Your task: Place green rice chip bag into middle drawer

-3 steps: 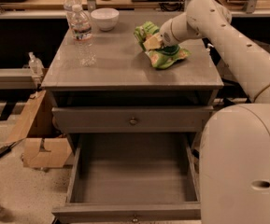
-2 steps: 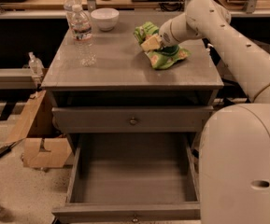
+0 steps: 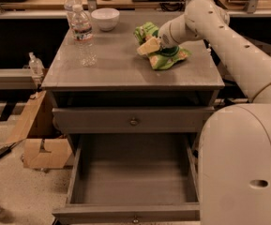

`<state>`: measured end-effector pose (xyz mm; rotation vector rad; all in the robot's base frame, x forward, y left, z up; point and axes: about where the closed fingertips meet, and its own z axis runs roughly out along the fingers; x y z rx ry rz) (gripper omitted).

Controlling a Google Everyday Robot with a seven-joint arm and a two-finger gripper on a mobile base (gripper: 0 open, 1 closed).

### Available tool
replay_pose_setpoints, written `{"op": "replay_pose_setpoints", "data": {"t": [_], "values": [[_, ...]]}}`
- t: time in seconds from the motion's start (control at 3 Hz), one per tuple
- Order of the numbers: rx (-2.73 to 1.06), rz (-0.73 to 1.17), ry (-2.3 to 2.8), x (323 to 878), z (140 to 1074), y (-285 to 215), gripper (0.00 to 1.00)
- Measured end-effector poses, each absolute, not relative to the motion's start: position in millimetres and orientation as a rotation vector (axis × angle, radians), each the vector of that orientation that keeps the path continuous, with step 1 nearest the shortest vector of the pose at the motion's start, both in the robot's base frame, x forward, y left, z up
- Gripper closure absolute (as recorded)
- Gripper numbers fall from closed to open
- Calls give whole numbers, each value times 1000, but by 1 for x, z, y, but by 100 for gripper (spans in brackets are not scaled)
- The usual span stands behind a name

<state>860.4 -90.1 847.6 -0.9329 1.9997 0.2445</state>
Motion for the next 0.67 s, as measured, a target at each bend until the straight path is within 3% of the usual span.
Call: {"op": "replay_pose_setpoints", "data": {"t": [0.33, 0.67], "values": [[-951, 198, 2031, 855, 857, -93, 52], [-1003, 12, 2139, 825, 912, -95, 83]]}}
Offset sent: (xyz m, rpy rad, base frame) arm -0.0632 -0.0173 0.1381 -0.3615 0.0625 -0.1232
